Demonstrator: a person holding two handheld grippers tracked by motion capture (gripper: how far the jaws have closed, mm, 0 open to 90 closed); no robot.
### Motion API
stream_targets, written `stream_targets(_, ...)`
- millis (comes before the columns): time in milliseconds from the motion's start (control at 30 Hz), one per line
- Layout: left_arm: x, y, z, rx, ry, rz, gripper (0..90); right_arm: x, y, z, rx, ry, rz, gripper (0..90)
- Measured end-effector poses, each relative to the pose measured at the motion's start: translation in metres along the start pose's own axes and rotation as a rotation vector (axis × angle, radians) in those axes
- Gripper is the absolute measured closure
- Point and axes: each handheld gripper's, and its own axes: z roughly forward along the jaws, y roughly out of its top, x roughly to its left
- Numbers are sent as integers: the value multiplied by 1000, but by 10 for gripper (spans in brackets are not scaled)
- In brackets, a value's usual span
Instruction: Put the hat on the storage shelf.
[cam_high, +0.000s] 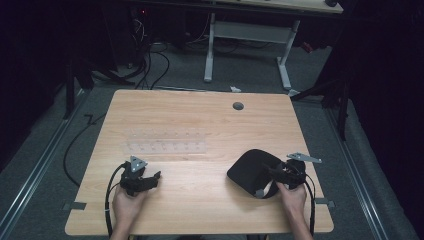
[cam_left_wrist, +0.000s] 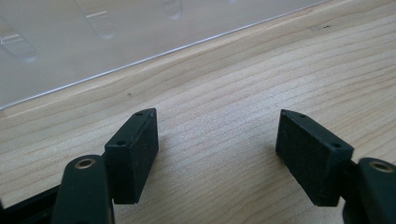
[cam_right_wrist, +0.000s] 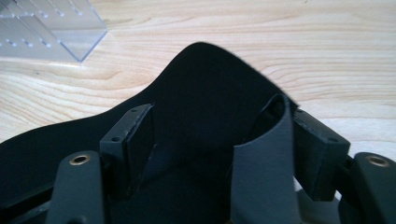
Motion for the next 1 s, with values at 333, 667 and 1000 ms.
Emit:
stream_targets(333, 0, 0, 0, 0, 0, -1, 302, -2, -8, 12, 37, 52, -5, 395)
stream_targets(667, 0, 0, 0, 0, 1, -1, 302, -4, -14, 7, 7, 85, -33, 512)
stream_targets(1000, 0, 0, 0, 0, 1, -2, 301, -4, -18, -1, -14, 138, -67, 717)
